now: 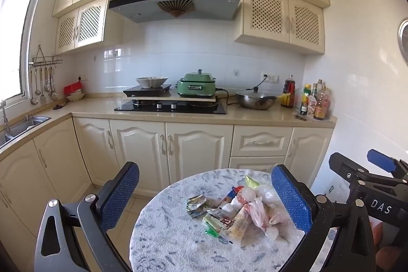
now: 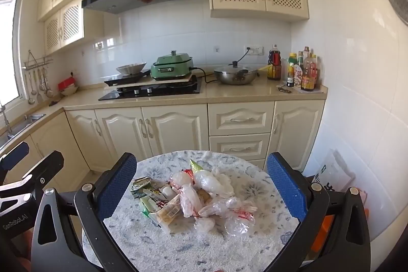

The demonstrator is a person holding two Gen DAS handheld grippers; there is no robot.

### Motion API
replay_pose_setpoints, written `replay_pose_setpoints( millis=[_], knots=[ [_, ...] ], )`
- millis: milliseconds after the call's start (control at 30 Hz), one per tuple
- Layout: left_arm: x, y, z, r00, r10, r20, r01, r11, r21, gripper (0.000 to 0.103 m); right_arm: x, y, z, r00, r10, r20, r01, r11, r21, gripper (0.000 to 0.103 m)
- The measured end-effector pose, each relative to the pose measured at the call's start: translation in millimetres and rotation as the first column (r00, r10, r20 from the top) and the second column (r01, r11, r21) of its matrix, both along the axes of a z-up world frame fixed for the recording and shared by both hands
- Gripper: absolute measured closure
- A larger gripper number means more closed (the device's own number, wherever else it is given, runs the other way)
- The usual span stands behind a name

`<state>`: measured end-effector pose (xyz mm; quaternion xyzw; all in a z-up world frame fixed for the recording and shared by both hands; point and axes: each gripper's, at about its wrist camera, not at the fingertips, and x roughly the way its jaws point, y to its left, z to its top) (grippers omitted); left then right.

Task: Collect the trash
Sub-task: 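Move both tools toward the trash pile on the table, then grasp the clear plastic bags with the right tool while the left tool grasps the bread package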

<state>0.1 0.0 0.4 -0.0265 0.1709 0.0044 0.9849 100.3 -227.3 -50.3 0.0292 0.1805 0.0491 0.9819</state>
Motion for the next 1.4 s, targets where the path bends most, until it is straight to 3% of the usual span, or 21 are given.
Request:
replay_pose_setpoints(
  millis=[233,600,800,867,933,1100,1133,1233,1400],
  knots=[
    [-8.3,-5.0,2.3,1.000,0.006,0.005,-0.006,1.000,0.016,0.001,-3.4,-3.1,-0.1,1.000,0.003,0.000,-0.003,1.000,0.019,0.000],
    [19.0,-4.5,-10.2,1.000,-0.015,0.012,0.015,1.000,-0.008,0.001,14.8,-0.6,-14.0,1.000,0.015,-0.013,-0.015,1.000,0.001,0.000],
    [49.0,5.9,-27.2,0.998,-0.047,-0.037,0.047,0.999,-0.013,0.001,35.2,-9.8,-32.2,0.996,0.022,-0.092,-0.020,1.000,0.023,0.000],
    [61.3,8.4,-38.6,0.999,-0.053,-0.008,0.053,0.999,-0.007,0.001,43.5,-11.1,-43.8,0.991,0.021,-0.136,-0.018,1.000,0.020,0.000],
    [74.7,13.8,-50.4,0.996,-0.059,-0.065,0.058,0.998,-0.011,0.001,52.8,-11.2,-61.2,0.982,0.029,-0.185,-0.026,1.000,0.014,0.000],
    [109.8,15.4,-67.0,0.996,-0.073,-0.047,0.071,0.996,-0.053,0.001,75.5,-7.5,-106.3,0.950,0.049,-0.310,-0.053,0.999,-0.004,0.014],
    [114.4,10.9,-67.8,0.997,-0.076,-0.015,0.074,0.994,-0.081,0.001,79.7,-6.2,-116.1,0.942,0.054,-0.332,-0.060,0.998,-0.006,0.018],
    [133.4,5.9,-80.3,0.996,-0.081,-0.036,0.078,0.994,-0.082,0.001,89.9,-1.1,-138.1,0.921,0.079,-0.381,-0.091,0.996,-0.012,0.027],
    [162.1,3.6,-110.5,0.986,-0.092,-0.142,0.084,0.995,-0.060,0.001,106.8,7.6,-166.4,0.885,0.139,-0.445,-0.149,0.989,0.014,0.034]
  ],
)
